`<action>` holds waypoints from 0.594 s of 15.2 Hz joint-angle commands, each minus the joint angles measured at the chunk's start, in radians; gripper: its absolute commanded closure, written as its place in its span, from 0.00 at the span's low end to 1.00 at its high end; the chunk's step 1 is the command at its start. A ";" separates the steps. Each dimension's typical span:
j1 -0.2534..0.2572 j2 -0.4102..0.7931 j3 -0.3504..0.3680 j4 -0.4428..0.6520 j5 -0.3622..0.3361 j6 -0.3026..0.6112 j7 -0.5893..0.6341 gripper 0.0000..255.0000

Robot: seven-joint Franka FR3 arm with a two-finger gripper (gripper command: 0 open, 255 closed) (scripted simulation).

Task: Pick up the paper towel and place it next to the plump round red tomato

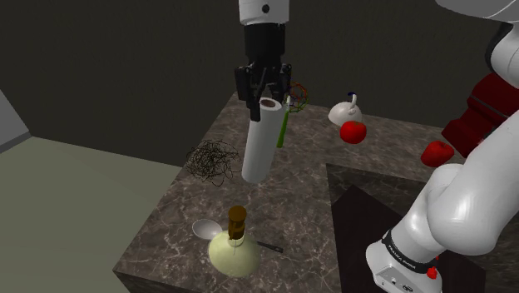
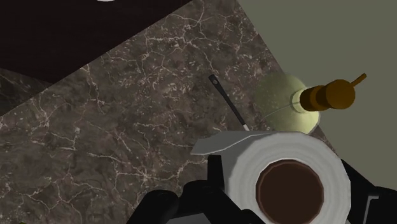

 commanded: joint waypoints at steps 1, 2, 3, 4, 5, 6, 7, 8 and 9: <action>0.000 0.010 0.000 0.039 -0.001 -0.028 0.008 1.00; 0.001 0.015 0.001 0.058 -0.002 -0.043 0.012 1.00; 0.001 0.021 0.001 0.078 -0.002 -0.057 0.016 1.00; 0.001 0.027 0.001 0.099 -0.003 -0.071 0.020 1.00; 0.002 0.033 0.002 0.120 -0.003 -0.086 0.024 1.00; 0.002 0.040 0.002 0.142 -0.004 -0.101 0.029 1.00; 0.003 0.047 0.003 0.164 -0.004 -0.116 0.033 1.00; 0.003 0.054 0.004 0.187 -0.005 -0.131 0.038 1.00; 0.004 0.062 0.005 0.210 -0.006 -0.146 0.043 1.00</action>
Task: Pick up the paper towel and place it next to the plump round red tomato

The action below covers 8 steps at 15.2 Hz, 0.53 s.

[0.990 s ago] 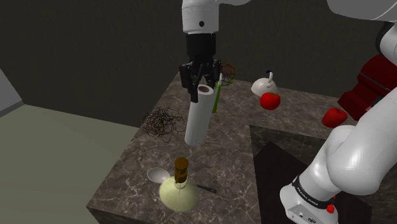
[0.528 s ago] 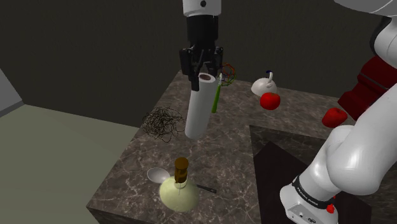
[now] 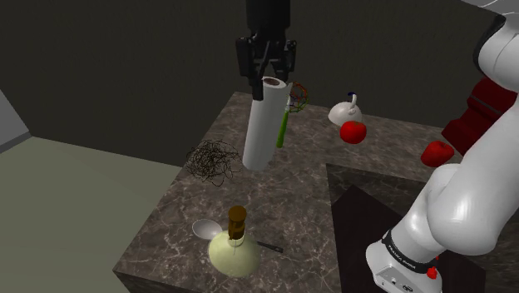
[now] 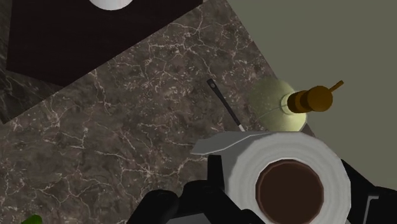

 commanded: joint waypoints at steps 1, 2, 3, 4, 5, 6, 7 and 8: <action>0.002 0.021 0.002 0.057 -0.003 -0.035 0.011 1.00; 0.002 0.028 0.002 0.075 -0.003 -0.047 0.015 1.00; -0.012 -0.002 -0.011 0.042 -0.001 -0.048 -0.013 1.00; -0.025 -0.029 -0.025 0.012 0.001 -0.050 -0.041 1.00; -0.039 -0.055 -0.039 -0.017 0.001 -0.052 -0.069 1.00; -0.051 -0.080 -0.053 -0.043 0.000 -0.055 -0.097 1.00; -0.063 -0.103 -0.067 -0.068 -0.003 -0.058 -0.125 1.00; -0.074 -0.125 -0.082 -0.091 -0.006 -0.062 -0.153 1.00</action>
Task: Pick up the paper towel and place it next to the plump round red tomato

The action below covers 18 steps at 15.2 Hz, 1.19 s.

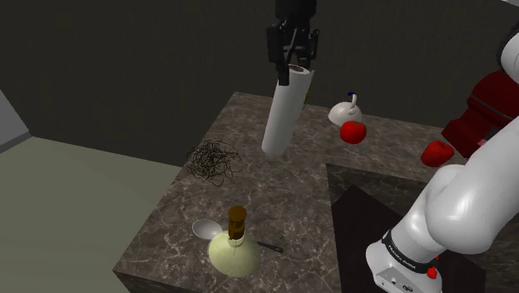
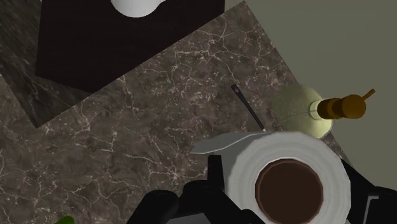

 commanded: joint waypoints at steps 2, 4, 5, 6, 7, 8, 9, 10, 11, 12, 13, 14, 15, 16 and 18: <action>-0.036 -0.080 -0.048 -0.092 -0.011 -0.003 -0.093 1.00; -0.055 -0.115 -0.080 -0.127 -0.024 -0.012 -0.148 1.00; -0.064 -0.131 -0.095 -0.143 -0.032 -0.016 -0.175 1.00; -0.073 -0.145 -0.111 -0.157 -0.041 -0.020 -0.202 1.00; -0.082 -0.159 -0.127 -0.171 -0.051 -0.025 -0.230 1.00; -0.090 -0.171 -0.144 -0.182 -0.061 -0.029 -0.257 1.00; -0.099 -0.183 -0.160 -0.193 -0.072 -0.033 -0.284 1.00; -0.107 -0.193 -0.176 -0.203 -0.084 -0.037 -0.312 1.00; -0.115 -0.202 -0.193 -0.211 -0.096 -0.041 -0.339 1.00; -0.124 -0.210 -0.209 -0.218 -0.108 -0.044 -0.366 1.00; -0.132 -0.217 -0.225 -0.225 -0.121 -0.048 -0.394 1.00; -0.140 -0.223 -0.242 -0.230 -0.134 -0.051 -0.421 1.00; -0.148 -0.228 -0.259 -0.234 -0.148 -0.054 -0.449 1.00; -0.156 -0.232 -0.275 -0.237 -0.162 -0.056 -0.477 1.00; -0.172 -0.237 -0.309 -0.239 -0.190 -0.061 -0.533 1.00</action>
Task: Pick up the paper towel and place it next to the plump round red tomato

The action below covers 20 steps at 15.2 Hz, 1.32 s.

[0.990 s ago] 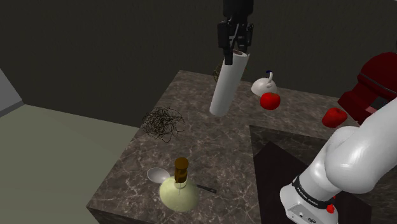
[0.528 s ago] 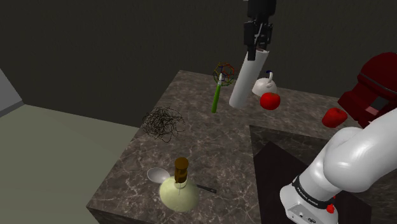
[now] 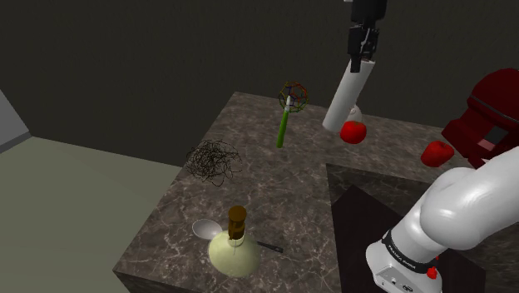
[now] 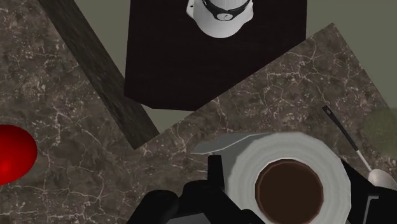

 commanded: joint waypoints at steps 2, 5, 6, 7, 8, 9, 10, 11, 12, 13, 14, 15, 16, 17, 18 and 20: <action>-0.023 -0.014 -0.049 -0.020 -0.042 0.004 -0.085 1.00; -0.047 -0.007 -0.101 -0.010 -0.084 0.001 -0.170 1.00; -0.055 -0.002 -0.118 -0.005 -0.098 0.001 -0.198 1.00; -0.062 0.004 -0.136 0.002 -0.111 0.001 -0.227 1.00; -0.070 0.010 -0.153 0.010 -0.124 0.001 -0.256 1.00; -0.078 0.018 -0.171 0.019 -0.136 0.002 -0.285 1.00; -0.086 0.028 -0.188 0.029 -0.148 0.003 -0.315 1.00; -0.094 0.038 -0.206 0.040 -0.160 0.004 -0.344 1.00; -0.103 0.049 -0.224 0.052 -0.170 0.006 -0.374 1.00; -0.111 0.062 -0.242 0.065 -0.180 0.007 -0.404 1.00; -0.119 0.076 -0.260 0.080 -0.190 0.009 -0.434 1.00; -0.128 0.091 -0.278 0.096 -0.198 0.011 -0.465 1.00; -0.137 0.108 -0.296 0.113 -0.205 0.013 -0.495 1.00; -0.147 0.126 -0.315 0.131 -0.211 0.016 -0.526 1.00; -0.156 0.145 -0.333 0.151 -0.217 0.018 -0.558 1.00; -0.177 0.188 -0.370 0.195 -0.223 0.022 -0.622 1.00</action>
